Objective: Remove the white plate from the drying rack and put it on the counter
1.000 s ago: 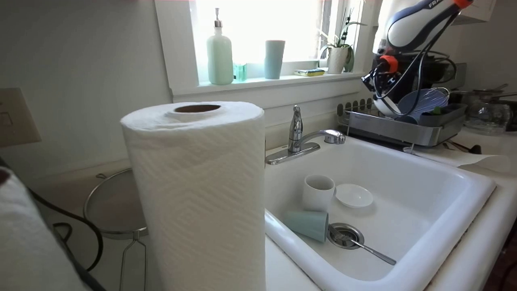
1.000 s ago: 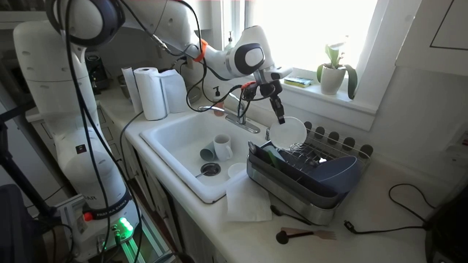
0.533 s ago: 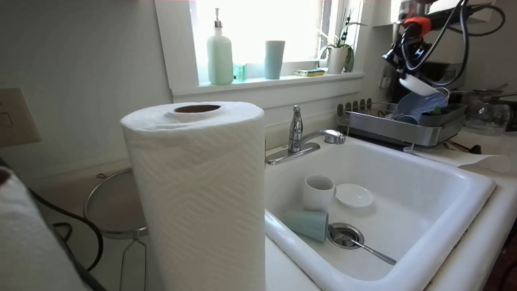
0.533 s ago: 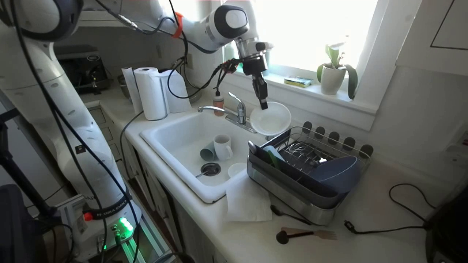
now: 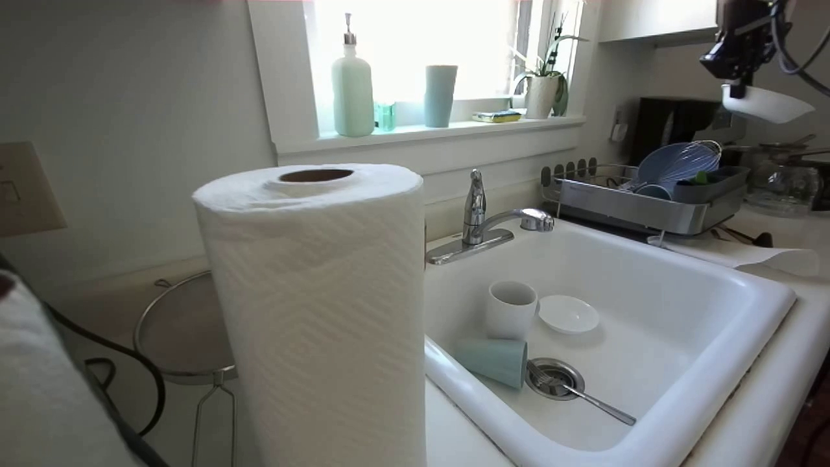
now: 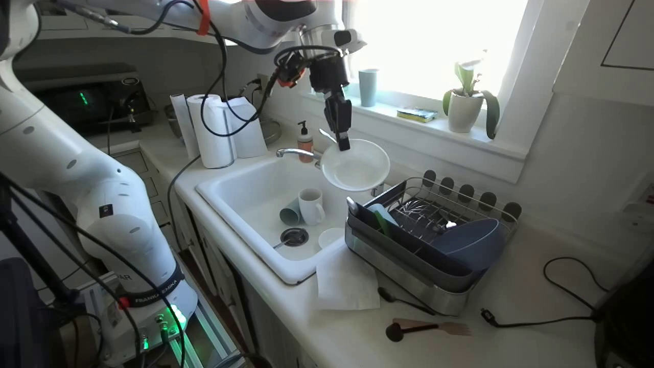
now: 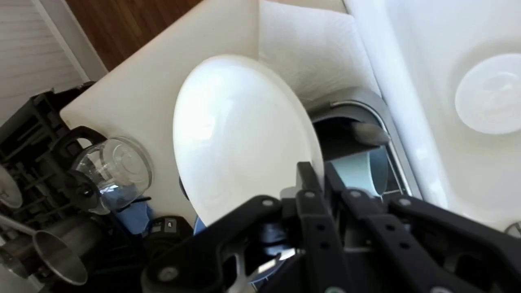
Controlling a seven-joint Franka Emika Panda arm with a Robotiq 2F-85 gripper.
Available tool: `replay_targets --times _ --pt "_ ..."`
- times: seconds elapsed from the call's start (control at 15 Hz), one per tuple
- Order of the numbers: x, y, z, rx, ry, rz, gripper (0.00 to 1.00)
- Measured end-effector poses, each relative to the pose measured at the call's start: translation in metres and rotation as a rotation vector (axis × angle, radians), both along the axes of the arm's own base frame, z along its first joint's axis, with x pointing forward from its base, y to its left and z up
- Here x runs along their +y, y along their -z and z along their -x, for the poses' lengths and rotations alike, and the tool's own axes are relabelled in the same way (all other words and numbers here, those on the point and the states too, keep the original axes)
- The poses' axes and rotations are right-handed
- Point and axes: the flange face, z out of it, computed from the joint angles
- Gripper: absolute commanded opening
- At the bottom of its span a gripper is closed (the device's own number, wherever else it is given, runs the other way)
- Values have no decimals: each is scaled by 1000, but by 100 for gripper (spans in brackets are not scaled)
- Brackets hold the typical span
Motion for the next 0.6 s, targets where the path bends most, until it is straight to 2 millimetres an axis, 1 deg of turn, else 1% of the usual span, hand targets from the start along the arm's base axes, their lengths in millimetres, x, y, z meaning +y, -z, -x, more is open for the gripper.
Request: replay_targets --times 0.13,0.33,0.47,0.6 --pt "-9 7 30 54 -45 41 2" --pt "-26 24 75 151 -94 139 2" --pt "-37 39 100 198 -133 199 2" --pt "-50 59 121 224 -184 231 2"
